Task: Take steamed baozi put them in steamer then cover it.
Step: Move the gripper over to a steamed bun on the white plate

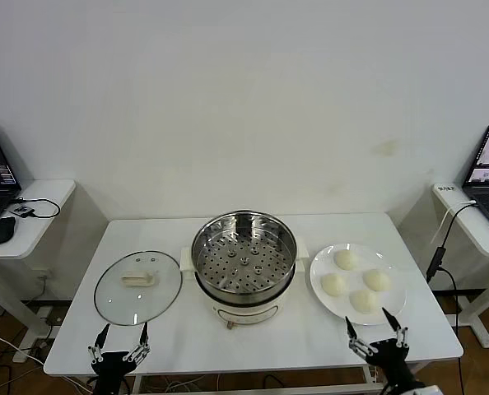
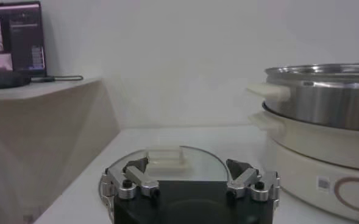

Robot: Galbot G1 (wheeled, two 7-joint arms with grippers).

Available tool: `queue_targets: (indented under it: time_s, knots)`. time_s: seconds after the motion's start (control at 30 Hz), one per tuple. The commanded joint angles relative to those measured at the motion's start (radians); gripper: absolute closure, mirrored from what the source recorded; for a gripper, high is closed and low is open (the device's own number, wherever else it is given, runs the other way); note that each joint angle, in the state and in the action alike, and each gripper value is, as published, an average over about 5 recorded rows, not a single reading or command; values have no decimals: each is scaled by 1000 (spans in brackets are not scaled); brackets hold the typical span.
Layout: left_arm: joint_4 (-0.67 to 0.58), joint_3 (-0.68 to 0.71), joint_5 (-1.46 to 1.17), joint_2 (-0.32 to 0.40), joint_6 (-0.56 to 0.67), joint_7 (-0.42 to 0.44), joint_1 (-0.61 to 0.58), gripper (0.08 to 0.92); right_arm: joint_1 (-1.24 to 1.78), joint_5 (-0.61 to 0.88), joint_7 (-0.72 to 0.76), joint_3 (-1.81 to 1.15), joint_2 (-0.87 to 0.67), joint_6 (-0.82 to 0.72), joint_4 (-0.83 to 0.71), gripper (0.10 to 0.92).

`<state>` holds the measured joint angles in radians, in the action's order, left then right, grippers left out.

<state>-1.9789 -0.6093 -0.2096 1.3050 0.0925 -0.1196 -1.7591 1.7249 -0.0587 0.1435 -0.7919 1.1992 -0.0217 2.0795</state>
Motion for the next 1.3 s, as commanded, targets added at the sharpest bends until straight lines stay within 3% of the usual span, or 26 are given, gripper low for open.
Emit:
queue_targets:
  time_s: [0.03,0.27,0.47,0.63,0.9,1.3]
  knots:
    - [-5,-3,25,-4,-19,17,11,177,-113,-265,51,-80,-199,-72,-44,202]
    - [-31,-7,48,16,-31,22,5,177,-310,-268,248,-42,-450,-117,-196,203]
    - [-51,-20,74,29,-32,26,-8,177,-597,-268,433,138,-648,-17,-403,203]
    - [-60,-29,105,46,-30,24,-20,177,-849,-267,555,368,-720,41,-545,203]
    - [-62,-30,133,68,-29,20,-24,177,-1204,-255,737,802,-708,67,-710,203]
    - [-56,-59,137,79,-29,21,-23,177,-1600,-255,895,1209,-443,81,-1027,203]
